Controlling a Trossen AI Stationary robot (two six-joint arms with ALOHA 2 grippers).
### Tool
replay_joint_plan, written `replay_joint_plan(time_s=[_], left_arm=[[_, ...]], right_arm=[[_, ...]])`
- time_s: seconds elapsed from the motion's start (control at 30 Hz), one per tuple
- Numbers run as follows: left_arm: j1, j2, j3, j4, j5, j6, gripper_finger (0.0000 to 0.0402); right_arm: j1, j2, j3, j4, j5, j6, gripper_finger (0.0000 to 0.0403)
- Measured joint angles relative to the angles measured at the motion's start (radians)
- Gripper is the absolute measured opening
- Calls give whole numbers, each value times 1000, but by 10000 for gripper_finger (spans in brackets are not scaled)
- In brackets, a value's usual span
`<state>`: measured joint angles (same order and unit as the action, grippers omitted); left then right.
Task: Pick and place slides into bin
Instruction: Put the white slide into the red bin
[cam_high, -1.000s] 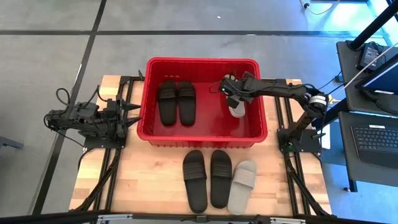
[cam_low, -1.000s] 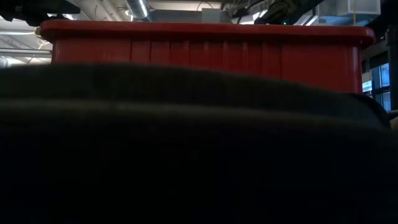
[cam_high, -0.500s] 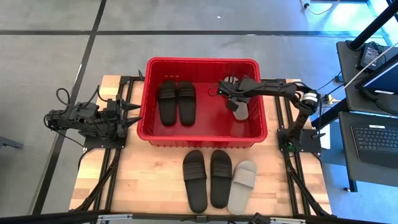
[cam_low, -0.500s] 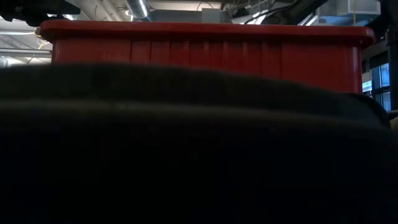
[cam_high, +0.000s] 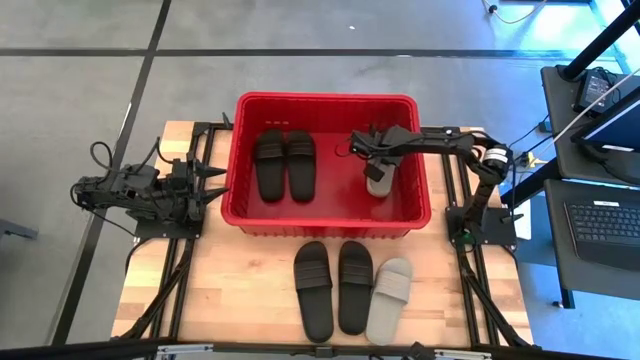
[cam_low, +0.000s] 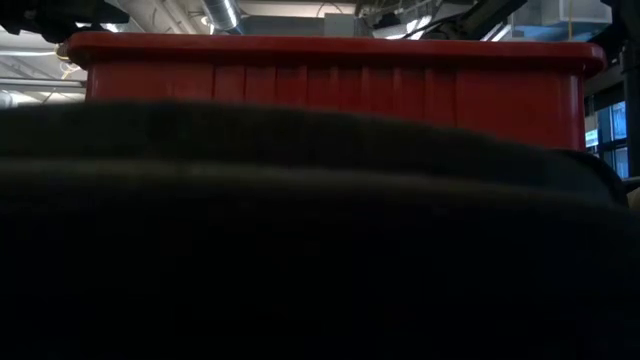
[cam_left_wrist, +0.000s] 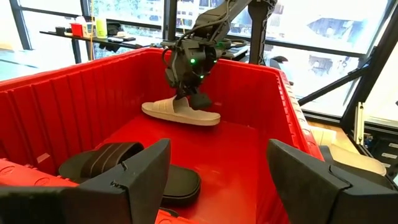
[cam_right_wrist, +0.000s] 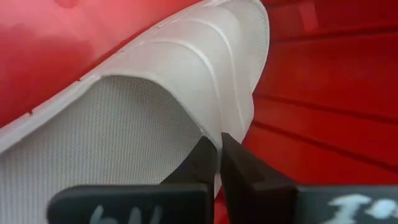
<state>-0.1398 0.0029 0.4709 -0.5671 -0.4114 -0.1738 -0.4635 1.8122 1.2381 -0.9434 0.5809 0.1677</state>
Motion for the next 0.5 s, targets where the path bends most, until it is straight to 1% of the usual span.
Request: replay_joint_plan(time_s=[0.2, 0.4, 0.5], left_arm=[[0, 0, 0, 0, 0, 0, 260], [0, 0, 0, 0, -1, -2, 260], [0, 0, 0, 0, -20, -1, 260]], right_arm=[[-27, 1, 0, 16, -3, -75, 14], [-27, 1, 0, 40, 30, -147, 14], [-27, 1, 0, 56, 33, -166, 14]])
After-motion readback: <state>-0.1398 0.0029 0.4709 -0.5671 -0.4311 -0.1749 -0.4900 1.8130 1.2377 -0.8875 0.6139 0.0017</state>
